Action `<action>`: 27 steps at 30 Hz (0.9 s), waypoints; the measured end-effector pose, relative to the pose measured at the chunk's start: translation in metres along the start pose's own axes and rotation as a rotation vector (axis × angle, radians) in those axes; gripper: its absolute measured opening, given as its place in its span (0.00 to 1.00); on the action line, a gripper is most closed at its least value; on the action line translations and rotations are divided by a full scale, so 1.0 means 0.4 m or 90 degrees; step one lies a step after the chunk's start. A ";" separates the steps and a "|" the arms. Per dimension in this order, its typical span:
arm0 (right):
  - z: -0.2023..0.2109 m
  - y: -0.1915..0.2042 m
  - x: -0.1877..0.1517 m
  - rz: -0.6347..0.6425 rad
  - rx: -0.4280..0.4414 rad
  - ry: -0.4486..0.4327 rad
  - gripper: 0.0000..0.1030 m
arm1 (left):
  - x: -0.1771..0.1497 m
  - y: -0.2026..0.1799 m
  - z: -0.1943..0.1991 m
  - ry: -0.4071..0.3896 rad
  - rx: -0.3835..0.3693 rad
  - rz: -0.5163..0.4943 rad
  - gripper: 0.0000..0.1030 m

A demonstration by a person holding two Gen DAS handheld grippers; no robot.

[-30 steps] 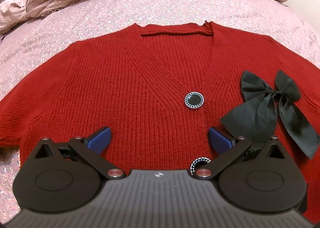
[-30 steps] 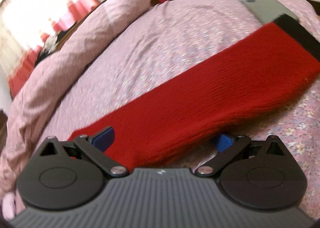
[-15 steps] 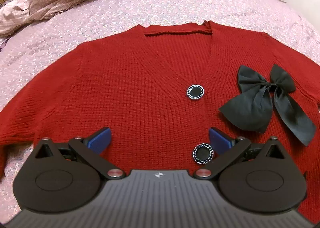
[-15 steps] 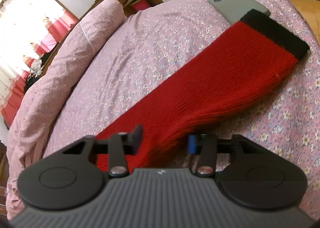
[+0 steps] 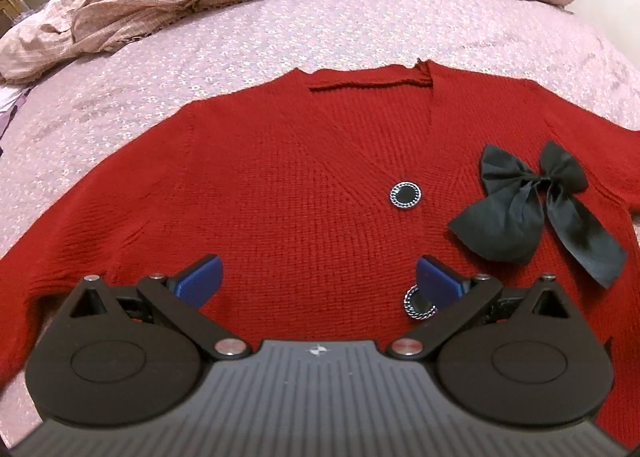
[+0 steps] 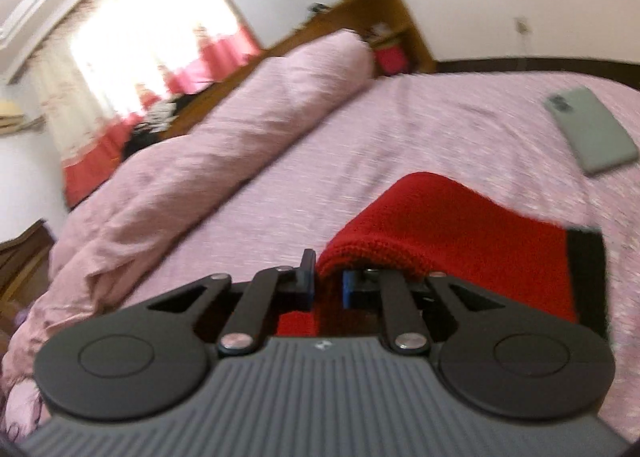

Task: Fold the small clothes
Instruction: 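Lift the sleeve with the right tool and fold it across the cardigan body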

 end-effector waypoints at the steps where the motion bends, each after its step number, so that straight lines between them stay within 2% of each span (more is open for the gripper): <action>1: 0.002 0.027 0.001 0.013 0.014 -0.002 0.15 | 0.000 0.005 0.002 0.000 -0.001 0.005 1.00; 14: -0.023 0.316 -0.039 0.105 0.148 0.018 0.14 | -0.017 0.081 0.017 0.003 0.014 0.054 1.00; 27: -0.077 0.527 -0.201 0.206 0.213 0.072 0.15 | -0.039 0.200 0.024 -0.001 0.043 0.120 1.00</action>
Point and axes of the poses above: each gripper's, at about its wrist camera, not at the fingertips, and z roughly against the way its jaws point, y to its left, x to its top, the point moved 7 cm from there along -z, roughly the way its jaws point, and after that the axes turned 10 degrees about y, right-handed, at the moved point
